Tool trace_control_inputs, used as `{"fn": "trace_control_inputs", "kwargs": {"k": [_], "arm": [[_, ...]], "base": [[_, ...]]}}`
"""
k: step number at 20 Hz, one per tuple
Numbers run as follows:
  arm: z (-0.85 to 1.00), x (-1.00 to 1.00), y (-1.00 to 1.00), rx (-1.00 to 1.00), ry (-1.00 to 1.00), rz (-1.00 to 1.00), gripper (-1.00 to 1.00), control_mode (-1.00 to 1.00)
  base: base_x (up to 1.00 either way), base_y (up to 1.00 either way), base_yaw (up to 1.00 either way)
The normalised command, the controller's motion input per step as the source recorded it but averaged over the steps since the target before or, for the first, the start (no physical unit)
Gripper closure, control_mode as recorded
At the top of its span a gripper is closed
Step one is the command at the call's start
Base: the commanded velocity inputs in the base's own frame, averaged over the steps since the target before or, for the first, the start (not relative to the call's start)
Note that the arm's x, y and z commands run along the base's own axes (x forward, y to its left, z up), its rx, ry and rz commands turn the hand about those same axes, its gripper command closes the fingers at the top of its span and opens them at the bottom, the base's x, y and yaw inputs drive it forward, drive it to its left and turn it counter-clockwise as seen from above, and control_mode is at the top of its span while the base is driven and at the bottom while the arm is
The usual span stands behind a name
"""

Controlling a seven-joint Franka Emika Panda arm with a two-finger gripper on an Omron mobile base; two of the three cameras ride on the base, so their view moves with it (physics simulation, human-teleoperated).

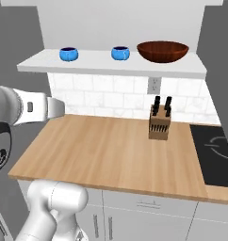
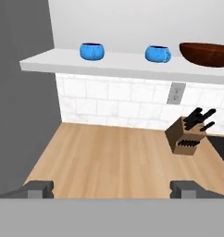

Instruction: Gather all objects into one cabinet and sort the glasses and bowls to opposite sides.

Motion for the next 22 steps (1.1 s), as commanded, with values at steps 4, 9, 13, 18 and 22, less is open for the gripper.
{"fn": "trace_control_inputs", "kwargs": {"k": [4, 9, 13, 18, 22], "arm": [[0.0, 0.0, 0.0, 0.0, 0.0, 0.0, -1.0, 1.0], [0.0, 0.0, 0.0, 0.0, 0.0, 0.0, -1.0, 1.0], [0.0, 0.0, 0.0, 0.0, 0.0, 0.0, -1.0, 1.0], [0.0, 0.0, 0.0, 0.0, 0.0, 0.0, -1.0, 1.0], [0.0, 0.0, 0.0, 0.0, 0.0, 0.0, -1.0, 1.0]], "base": [[-0.05, -0.23, -0.58], [-0.23, -0.21, -0.64], [-0.08, -0.27, -0.68], [-0.1, -0.19, -0.69], [-0.1, -0.14, -0.71]]}}
